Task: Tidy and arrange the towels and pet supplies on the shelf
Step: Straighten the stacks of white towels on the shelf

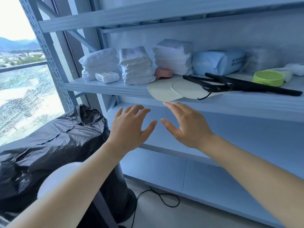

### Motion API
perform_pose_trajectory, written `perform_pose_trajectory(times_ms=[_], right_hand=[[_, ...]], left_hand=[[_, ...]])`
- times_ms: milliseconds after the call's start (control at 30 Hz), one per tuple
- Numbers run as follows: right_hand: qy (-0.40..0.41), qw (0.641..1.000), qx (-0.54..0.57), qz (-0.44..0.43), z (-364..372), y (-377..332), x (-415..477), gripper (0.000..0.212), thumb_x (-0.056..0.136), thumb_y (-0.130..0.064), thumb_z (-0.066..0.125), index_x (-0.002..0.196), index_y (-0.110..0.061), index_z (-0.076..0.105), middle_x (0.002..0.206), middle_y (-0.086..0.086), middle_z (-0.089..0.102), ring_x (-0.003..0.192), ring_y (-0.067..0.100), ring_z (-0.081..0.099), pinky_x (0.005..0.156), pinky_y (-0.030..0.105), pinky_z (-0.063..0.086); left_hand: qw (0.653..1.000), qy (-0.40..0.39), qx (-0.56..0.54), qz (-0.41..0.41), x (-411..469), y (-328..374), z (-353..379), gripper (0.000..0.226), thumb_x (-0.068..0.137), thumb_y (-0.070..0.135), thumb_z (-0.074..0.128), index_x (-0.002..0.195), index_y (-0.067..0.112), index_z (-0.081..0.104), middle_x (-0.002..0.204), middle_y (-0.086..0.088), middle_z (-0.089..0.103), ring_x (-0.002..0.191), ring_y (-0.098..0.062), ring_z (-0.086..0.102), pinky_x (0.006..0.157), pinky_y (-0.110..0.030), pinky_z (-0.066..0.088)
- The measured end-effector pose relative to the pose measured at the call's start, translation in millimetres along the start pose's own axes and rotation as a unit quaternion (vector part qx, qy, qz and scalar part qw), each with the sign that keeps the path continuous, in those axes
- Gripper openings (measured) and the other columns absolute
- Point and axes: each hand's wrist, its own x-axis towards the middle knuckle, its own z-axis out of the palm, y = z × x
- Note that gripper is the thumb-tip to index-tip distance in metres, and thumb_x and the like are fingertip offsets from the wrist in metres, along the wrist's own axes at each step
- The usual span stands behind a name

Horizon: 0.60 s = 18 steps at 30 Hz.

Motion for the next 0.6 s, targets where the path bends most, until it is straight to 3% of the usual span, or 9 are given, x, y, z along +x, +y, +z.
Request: perform_pose_trajectory(times_ms=[300,500,600], right_hand=[[0.024,0.999,-0.016,-0.024,63.5,37.4,119.9,0.062,0.087,-0.053,0.033,0.13,-0.013,0.052,0.123,0.0,0.061,0.11,0.02,0.057,0.084,0.03,0.046],[0.03,0.999,-0.014,-0.031,114.2,53.2,198.7,0.06,0.087,-0.053,0.032,0.13,-0.016,0.052,0.126,-0.003,0.058,0.116,0.016,0.053,0.084,0.029,0.045],[0.023,0.999,-0.008,-0.031,143.2,61.6,227.3,0.054,0.089,-0.05,0.04,0.129,-0.015,0.053,0.125,-0.003,0.058,0.114,0.017,0.055,0.085,0.03,0.045]], left_hand=[[0.999,0.031,0.021,0.012,106.0,-77.6,37.6,0.057,0.086,0.056,0.032,0.12,0.02,0.06,0.11,0.001,0.067,0.096,-0.026,0.064,0.086,-0.034,0.045],[0.999,0.034,0.024,-0.005,167.7,-141.2,67.8,0.047,0.088,0.053,0.041,0.121,0.024,0.059,0.112,0.005,0.066,0.094,-0.023,0.063,0.078,-0.03,0.041],[0.999,0.029,0.029,-0.003,190.4,-169.7,84.1,0.052,0.086,0.056,0.036,0.121,0.025,0.058,0.113,0.006,0.065,0.098,-0.021,0.062,0.075,-0.03,0.042]])
